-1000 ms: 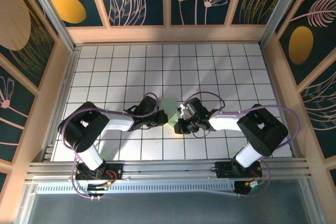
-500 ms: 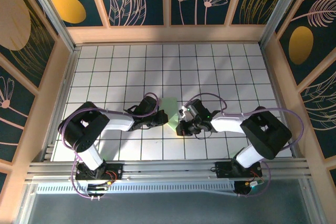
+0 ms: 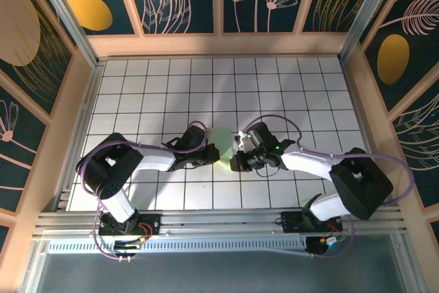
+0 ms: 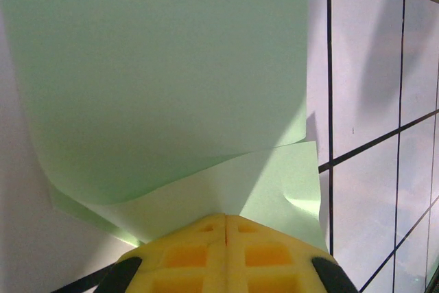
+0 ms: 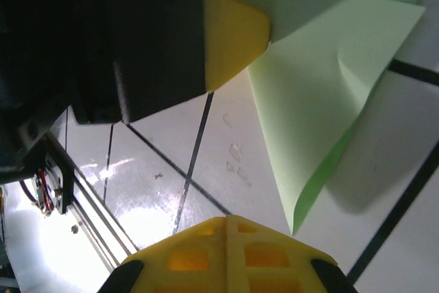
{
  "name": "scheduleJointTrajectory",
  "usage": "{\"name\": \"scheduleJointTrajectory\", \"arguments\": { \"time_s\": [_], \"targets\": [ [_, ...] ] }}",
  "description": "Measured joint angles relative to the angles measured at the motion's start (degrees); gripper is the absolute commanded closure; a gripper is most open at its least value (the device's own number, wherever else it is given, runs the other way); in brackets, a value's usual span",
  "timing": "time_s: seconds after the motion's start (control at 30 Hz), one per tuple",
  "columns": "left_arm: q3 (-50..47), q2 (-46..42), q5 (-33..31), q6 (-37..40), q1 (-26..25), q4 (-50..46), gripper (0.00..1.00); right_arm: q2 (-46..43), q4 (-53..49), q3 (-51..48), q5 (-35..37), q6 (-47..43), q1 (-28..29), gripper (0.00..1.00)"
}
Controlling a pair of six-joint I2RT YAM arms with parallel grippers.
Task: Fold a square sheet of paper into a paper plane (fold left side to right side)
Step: Third fold the triangle at the center of the table.
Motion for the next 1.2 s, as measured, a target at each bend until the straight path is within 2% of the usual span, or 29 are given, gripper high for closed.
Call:
{"name": "scheduleJointTrajectory", "arguments": {
  "time_s": [0.2, 0.6, 0.83, 1.03, 1.2],
  "targets": [
    [0.17, 0.0, -0.02, 0.0, 0.02, -0.28, 1.0, 5.66, 2.69, 1.57, 0.15, 0.68, 0.0, 1.0],
    [0.46, 0.02, -0.04, 0.0, 0.0, -0.76, 1.0, 9.86, 2.54, 2.19, 2.64, 0.92, 0.0, 1.0],
    [0.79, -0.35, -0.55, 0.02, -0.04, -1.79, 0.93, 10.43, 1.14, 3.15, 3.23, 1.09, 0.0, 1.0],
    [0.42, -5.03, -2.19, 0.02, -0.04, -2.91, 0.98, 10.43, 0.85, 3.21, 3.72, 1.11, 0.07, 1.0],
    [-2.47, -10.38, -2.23, -0.09, -0.04, 0.24, 1.0, 10.43, -0.33, 3.85, 4.98, 1.31, 0.59, 1.0]
  ]
}}
